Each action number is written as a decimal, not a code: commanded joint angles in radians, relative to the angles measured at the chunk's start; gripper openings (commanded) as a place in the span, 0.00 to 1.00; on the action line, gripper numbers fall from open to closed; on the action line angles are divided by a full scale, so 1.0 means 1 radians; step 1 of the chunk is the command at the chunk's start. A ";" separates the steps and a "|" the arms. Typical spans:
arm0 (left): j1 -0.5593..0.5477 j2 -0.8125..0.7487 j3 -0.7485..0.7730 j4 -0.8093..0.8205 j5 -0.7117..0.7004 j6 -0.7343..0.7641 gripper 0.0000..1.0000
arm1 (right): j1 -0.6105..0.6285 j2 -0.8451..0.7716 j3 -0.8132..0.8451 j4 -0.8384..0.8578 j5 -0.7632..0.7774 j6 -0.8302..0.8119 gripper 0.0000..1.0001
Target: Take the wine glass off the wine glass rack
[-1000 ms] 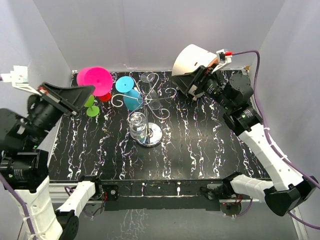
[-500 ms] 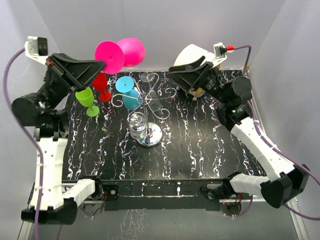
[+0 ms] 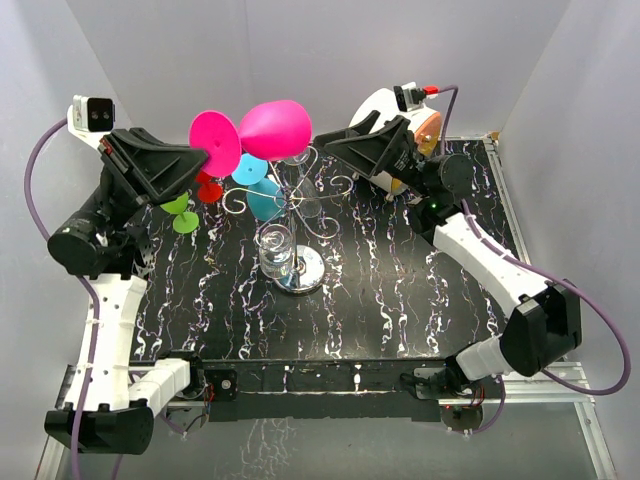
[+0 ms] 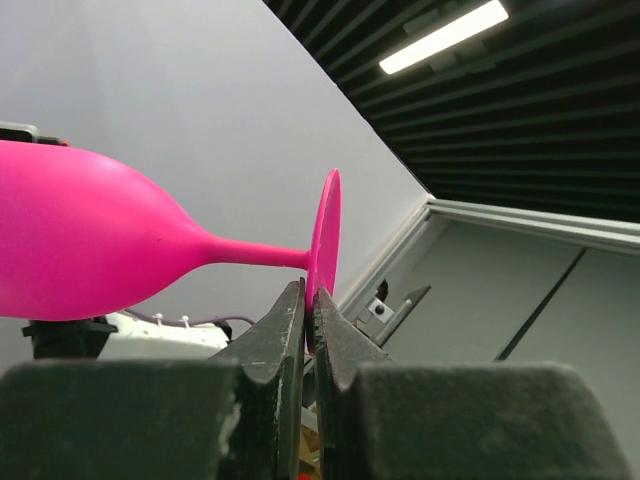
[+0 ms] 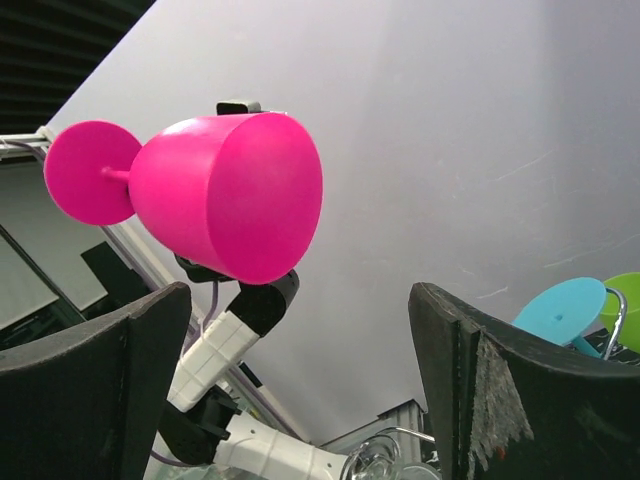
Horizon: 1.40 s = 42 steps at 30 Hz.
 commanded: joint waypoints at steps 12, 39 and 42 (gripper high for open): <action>-0.010 0.024 -0.113 0.249 -0.045 -0.113 0.00 | 0.073 0.117 0.154 0.341 0.020 0.255 0.71; -0.009 -0.001 -0.231 0.102 -0.021 -0.024 0.57 | 0.094 -0.033 0.023 0.428 0.179 0.296 0.00; -0.009 -0.036 -0.252 0.044 -0.011 0.022 0.86 | 0.089 -0.090 0.000 0.300 0.203 0.185 0.00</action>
